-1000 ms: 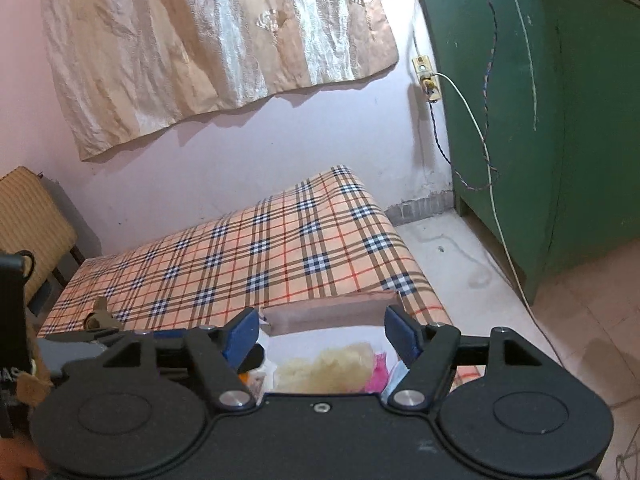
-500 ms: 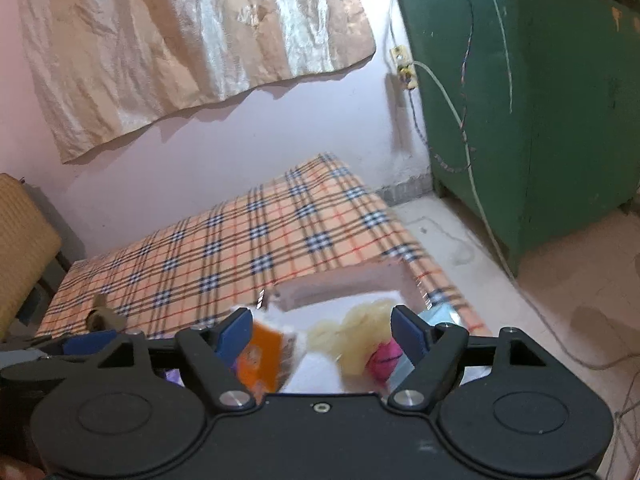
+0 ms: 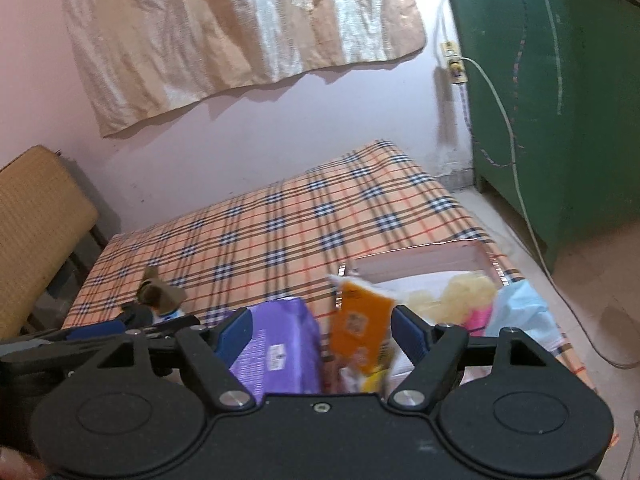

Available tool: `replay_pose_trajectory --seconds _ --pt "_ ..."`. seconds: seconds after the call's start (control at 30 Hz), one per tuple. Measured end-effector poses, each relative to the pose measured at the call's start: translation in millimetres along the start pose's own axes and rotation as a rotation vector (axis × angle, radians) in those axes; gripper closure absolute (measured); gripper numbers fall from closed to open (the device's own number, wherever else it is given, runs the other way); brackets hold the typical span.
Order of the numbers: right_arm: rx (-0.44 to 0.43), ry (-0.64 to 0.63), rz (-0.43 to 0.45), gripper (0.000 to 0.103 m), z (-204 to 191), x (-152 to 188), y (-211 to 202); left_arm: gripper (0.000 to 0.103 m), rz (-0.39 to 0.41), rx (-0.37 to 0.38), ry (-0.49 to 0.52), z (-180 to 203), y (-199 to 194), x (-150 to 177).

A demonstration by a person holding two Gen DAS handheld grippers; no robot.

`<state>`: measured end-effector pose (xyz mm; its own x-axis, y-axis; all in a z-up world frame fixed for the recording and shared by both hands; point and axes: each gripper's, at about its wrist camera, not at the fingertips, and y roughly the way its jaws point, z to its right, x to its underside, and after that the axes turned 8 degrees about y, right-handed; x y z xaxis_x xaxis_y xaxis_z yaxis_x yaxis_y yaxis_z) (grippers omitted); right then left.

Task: Organize soft objects
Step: 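Move both tools back toward the blue tissue pack and brown sock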

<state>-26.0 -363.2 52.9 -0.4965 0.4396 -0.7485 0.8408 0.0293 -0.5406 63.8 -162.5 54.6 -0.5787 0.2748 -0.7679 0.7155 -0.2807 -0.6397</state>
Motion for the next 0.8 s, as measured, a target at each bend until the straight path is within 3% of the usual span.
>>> replay_pose_trajectory --seconds 0.17,0.27,0.5,0.7,0.8 --pt "-0.032 -0.024 -0.017 0.013 -23.2 7.2 4.7 0.009 0.027 -0.02 -0.05 -34.0 -13.0 6.2" --pt "-0.044 -0.029 -0.022 0.013 -30.2 10.8 7.2 0.009 0.041 -0.062 -0.121 -75.3 -18.0 8.8" --pt "-0.06 -0.007 -0.029 0.013 -32.4 17.0 13.0 0.009 -0.029 -0.206 -0.266 -181.5 3.5 8.7" --pt "-0.034 0.011 -0.042 0.013 -27.0 18.4 24.1 0.009 -0.15 -0.129 -0.227 -220.7 63.2 -3.0" --pt "-0.006 0.023 -0.054 0.013 -21.9 18.8 33.4 0.009 -0.216 -0.049 -0.21 -228.5 94.2 -0.5"
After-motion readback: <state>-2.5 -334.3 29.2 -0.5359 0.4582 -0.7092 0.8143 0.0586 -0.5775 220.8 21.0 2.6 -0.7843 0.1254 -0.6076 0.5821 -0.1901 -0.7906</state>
